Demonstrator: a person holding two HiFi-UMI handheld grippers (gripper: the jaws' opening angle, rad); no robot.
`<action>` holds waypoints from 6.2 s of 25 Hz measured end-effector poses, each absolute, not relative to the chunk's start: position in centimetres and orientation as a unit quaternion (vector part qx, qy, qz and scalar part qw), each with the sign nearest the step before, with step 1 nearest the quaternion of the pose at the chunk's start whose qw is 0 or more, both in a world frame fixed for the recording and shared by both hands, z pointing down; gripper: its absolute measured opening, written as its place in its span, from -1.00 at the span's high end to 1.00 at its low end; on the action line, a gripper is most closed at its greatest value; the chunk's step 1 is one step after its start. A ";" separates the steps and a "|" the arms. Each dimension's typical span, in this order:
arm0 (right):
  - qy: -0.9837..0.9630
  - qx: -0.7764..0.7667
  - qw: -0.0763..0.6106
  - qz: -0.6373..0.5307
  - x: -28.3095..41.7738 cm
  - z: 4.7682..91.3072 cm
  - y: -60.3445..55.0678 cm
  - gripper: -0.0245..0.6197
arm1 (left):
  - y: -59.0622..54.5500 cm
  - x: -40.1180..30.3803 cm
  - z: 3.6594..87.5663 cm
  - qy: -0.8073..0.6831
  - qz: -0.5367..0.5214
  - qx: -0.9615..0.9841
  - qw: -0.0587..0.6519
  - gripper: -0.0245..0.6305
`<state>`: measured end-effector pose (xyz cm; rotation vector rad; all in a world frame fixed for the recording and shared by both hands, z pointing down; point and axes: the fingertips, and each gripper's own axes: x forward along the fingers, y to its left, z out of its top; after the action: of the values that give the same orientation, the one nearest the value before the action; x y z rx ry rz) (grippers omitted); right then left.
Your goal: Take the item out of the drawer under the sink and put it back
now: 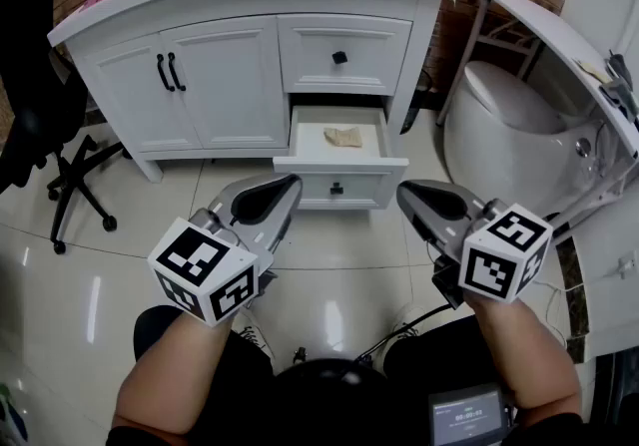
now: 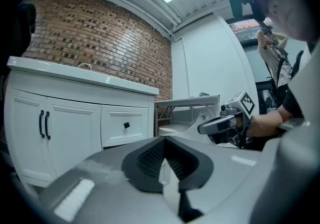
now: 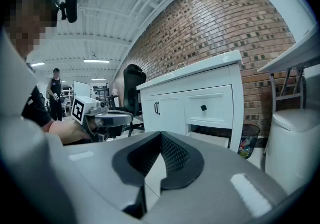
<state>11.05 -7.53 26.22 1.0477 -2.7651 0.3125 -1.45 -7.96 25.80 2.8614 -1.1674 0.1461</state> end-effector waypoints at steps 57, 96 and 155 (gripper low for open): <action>-0.917 0.363 0.111 0.126 10.9 28.0 -20.9 0.89 | -18.4 -1.9 30.8 -0.355 0.072 0.929 0.071 0.91; -0.807 0.213 0.550 0.010 5.9 50.9 -40.8 0.69 | -19.5 -1.5 31.3 -0.332 0.052 0.936 0.108 0.91; -0.927 0.331 0.173 0.011 8.5 24.5 -19.3 0.89 | -18.1 -1.8 30.7 -0.356 0.067 0.930 0.067 0.91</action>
<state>8.46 -19.28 24.55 0.9402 -2.6306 0.0303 -1.84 -18.06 30.72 2.8016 -1.0732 0.2019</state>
